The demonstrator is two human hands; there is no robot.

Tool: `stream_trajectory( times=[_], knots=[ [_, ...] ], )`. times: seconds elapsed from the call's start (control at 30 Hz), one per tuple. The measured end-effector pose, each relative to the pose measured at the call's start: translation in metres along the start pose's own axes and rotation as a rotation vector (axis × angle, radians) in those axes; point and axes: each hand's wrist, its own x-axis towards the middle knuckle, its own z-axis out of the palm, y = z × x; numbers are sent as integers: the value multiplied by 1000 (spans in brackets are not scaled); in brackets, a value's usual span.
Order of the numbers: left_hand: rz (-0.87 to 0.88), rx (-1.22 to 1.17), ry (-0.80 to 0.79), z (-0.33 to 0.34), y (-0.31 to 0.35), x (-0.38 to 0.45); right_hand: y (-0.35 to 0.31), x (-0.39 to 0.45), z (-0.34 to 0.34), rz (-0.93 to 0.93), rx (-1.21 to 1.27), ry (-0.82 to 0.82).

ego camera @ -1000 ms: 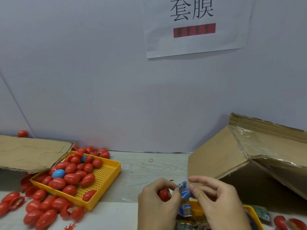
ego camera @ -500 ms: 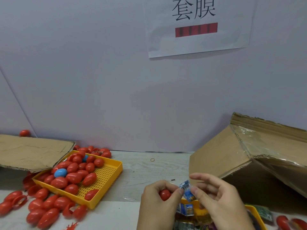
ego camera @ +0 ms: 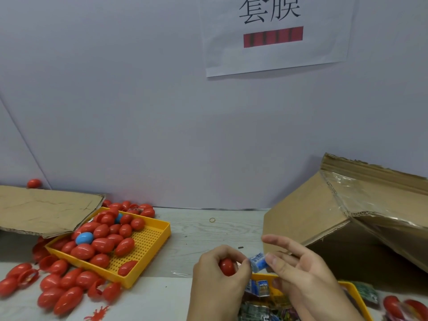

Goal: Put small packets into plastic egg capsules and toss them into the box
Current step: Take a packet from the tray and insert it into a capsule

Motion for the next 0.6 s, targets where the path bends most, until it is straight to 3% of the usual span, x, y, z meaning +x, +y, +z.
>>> stream_trajectory(
  times=[0.27,0.43,0.6],
  knots=[
    [270,52,-121,-1,3,-5,-1,-4,2,-78,-149,104],
    [275,34,-50,1,0,-4,-3,-4,1,-52,-200,78],
    [240,41,-17,2,-2,-3,-3,-4,3,-48,-102,53]
  ],
)
